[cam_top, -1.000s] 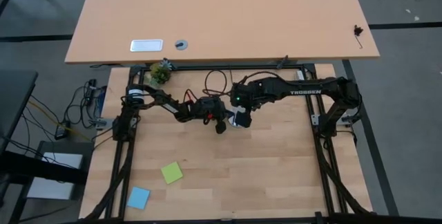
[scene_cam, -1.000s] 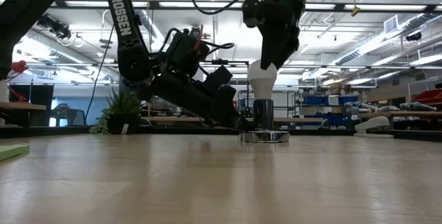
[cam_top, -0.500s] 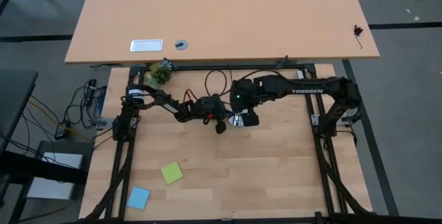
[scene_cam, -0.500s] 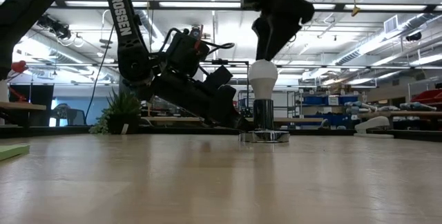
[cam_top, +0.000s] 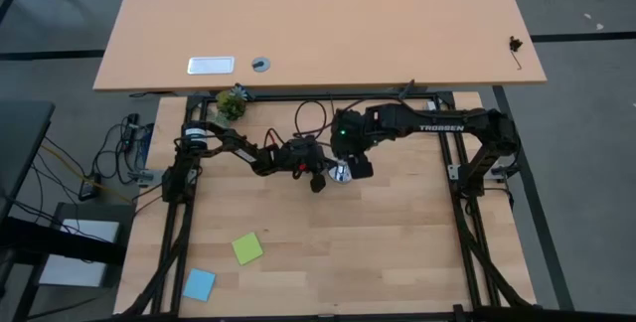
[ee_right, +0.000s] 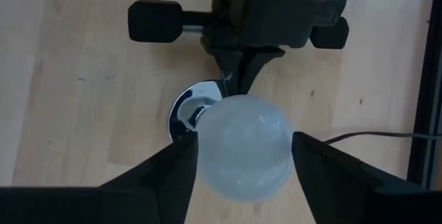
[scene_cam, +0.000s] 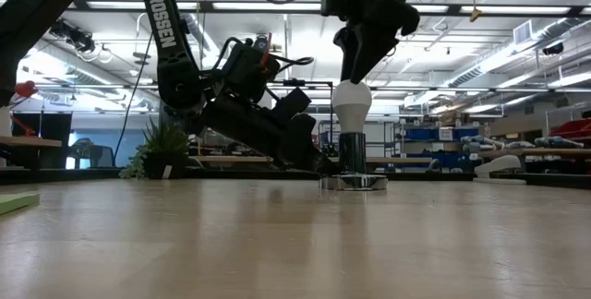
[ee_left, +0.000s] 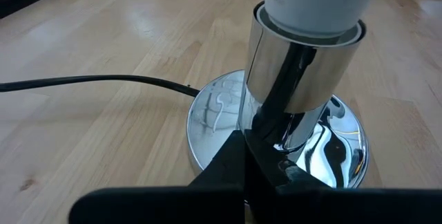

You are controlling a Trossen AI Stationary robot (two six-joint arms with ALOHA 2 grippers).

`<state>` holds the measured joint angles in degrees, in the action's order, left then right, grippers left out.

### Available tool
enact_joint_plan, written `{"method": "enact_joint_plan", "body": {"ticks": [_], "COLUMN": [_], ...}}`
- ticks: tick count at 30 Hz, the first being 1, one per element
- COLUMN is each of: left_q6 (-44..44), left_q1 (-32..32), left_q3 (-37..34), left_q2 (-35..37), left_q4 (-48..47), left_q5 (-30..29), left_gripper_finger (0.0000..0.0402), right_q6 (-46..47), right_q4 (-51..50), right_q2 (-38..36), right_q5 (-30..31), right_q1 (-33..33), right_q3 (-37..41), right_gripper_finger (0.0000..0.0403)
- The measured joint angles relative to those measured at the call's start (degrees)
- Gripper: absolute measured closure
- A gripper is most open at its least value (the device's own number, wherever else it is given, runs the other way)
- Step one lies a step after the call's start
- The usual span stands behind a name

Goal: Screw lightbulb
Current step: Insert the lightbulb into the lamp

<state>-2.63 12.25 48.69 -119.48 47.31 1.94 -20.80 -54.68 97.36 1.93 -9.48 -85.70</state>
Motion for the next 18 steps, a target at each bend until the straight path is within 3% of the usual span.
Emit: {"method": "enact_joint_plan", "body": {"ticks": [8, 18], "left_q6": [0.00, 0.00], "left_q1": [0.00, 0.00], "left_q3": [0.00, 0.00], "left_q2": [0.00, 0.00], "left_q4": [0.00, 0.00], "left_q5": [0.02, 0.02], "left_gripper_finger": [0.0401, 0.0402], "right_q6": [2.18, 3.67], "right_q4": [0.48, 0.48], "right_q2": [-0.02, 0.00], "right_q5": [0.56, 0.50], "right_q1": [-0.04, -0.58], "right_q3": [-0.01, 0.01], "right_gripper_finger": [0.0164, 0.0098]}}
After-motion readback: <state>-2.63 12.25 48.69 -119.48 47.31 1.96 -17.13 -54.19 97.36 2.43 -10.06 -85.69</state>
